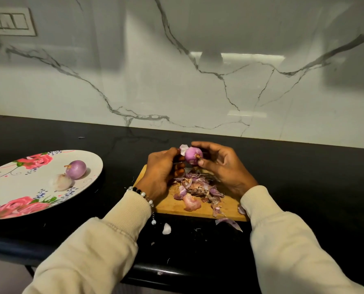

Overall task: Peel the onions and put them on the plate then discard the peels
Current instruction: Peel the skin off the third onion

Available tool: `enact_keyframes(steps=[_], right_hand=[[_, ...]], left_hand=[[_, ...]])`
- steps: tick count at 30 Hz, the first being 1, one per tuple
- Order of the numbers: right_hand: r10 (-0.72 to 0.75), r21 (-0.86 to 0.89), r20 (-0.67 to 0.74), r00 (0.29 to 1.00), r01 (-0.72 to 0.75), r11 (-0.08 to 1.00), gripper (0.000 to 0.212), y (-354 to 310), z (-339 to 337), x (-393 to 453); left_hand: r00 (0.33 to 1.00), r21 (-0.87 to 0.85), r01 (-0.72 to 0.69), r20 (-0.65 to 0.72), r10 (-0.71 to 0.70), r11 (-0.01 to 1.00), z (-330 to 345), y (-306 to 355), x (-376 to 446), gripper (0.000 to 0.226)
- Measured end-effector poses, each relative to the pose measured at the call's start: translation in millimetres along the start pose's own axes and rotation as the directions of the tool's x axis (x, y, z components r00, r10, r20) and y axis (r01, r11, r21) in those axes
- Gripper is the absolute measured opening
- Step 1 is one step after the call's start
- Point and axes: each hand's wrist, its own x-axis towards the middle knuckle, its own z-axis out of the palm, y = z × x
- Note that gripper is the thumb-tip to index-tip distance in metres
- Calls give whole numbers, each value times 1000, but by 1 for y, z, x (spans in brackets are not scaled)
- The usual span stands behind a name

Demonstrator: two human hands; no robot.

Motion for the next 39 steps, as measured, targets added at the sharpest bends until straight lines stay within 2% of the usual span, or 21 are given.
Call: enact_keyframes(steps=[3, 5, 6, 7, 11, 15, 18, 22, 23, 25, 28, 32, 35, 37, 39], right_hand=[[36, 34, 4, 999, -36, 999, 57, -1, 1, 0], [44, 40, -13, 999, -43, 998, 59, -2, 2, 0], [43, 51, -20, 999, -42, 998, 59, -3, 3, 0], [39, 59, -26, 999, -37, 998, 57, -3, 3, 0], [11, -2, -61, 998, -11, 1000, 48, -3, 0, -1], [-1, 37, -57, 998, 3, 999, 45, -4, -1, -2], [25, 220, -30, 999, -18, 975, 44, -5, -1, -1], [51, 474, -26, 998, -32, 880, 38, -9, -1, 1], [55, 511, -39, 998, -27, 859, 36, -10, -2, 2], [63, 539, -66, 996, -18, 842, 38, -10, -5, 3], [49, 517, -78, 996, -2, 856, 45, -7, -7, 4], [56, 476, -72, 996, -15, 879, 47, -5, -7, 4], [60, 425, -67, 996, -26, 905, 49, -5, -7, 3], [53, 374, -68, 996, -24, 927, 50, -4, -6, 3], [33, 327, -63, 997, -10, 945, 51, -4, -6, 2]], left_hand=[[983, 136, -182, 34, 179, 974, -2, -3, 3, 15], [921, 366, -385, 96, 377, 847, -4, -4, 4, 21], [885, 447, -459, 154, 440, 768, -3, -5, 4, 29], [867, 467, -494, 198, 457, 734, -3, -5, 2, 32], [918, 254, -387, 202, 342, 887, -1, -4, -3, 17], [954, 81, -261, 175, 244, 962, 1, 2, -9, 14], [970, -26, -185, 155, 187, 982, 3, 2, -9, 13], [989, -90, -134, 57, 139, 987, 0, 5, -2, 9], [988, -80, -148, 32, 151, 986, -1, 5, -1, 12], [964, 83, -266, 14, 266, 960, -4, 5, 1, 24], [884, 356, -463, 118, 453, 812, -5, 2, -1, 30], [816, 373, -577, 218, 536, 727, -5, 1, 2, 11], [713, 420, -695, 305, 631, 583, -6, -3, 5, 17], [707, 441, -698, 294, 643, 565, -6, -5, 7, 18], [754, 447, -647, 256, 605, 618, -6, -4, 6, 17]])
